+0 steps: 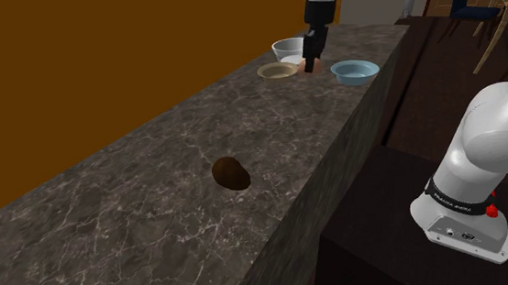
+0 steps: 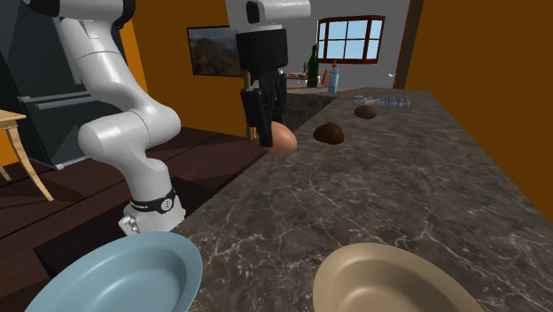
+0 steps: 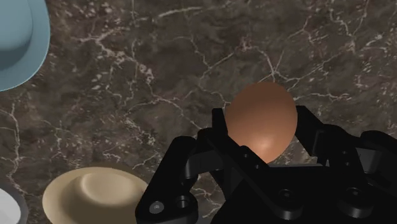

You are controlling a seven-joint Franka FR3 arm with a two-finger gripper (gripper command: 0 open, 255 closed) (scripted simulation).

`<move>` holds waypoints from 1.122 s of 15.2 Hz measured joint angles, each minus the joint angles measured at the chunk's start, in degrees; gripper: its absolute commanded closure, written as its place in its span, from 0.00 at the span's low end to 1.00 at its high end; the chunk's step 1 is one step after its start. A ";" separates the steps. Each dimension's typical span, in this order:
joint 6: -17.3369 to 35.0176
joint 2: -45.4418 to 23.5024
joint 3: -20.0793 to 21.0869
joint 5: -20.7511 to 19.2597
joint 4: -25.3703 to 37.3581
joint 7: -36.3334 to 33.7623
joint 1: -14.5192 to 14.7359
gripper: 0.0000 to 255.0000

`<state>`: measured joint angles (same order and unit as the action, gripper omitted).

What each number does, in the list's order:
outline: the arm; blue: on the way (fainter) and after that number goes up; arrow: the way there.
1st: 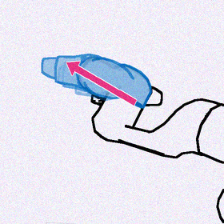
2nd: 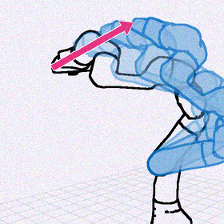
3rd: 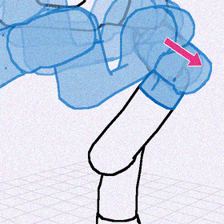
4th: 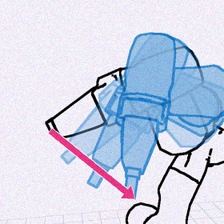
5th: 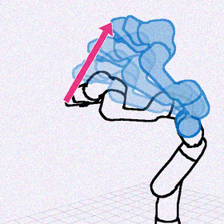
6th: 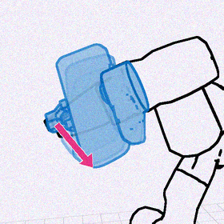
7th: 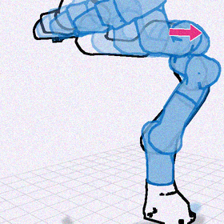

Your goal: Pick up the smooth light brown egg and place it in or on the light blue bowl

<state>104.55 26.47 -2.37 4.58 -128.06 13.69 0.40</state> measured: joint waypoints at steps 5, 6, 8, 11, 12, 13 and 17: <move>-1.86 0.51 -3.11 -1.28 1.01 3.91 -1.57 1.00; -1.97 0.41 -4.33 -1.75 1.12 5.47 -2.16 1.00; -2.58 -0.03 -6.22 -2.47 1.98 7.95 -3.03 1.00; -3.23 -0.39 -9.43 -3.69 2.77 12.13 -4.53 1.00; -3.72 -1.00 -10.63 -4.05 3.79 13.69 -5.02 1.00; -3.89 -1.34 -11.58 -4.35 4.26 14.96 -5.43 1.00; -4.79 -3.26 -15.98 -5.48 6.83 20.76 -7.20 1.00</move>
<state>99.76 23.21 -18.35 -0.90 -121.23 34.45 -6.80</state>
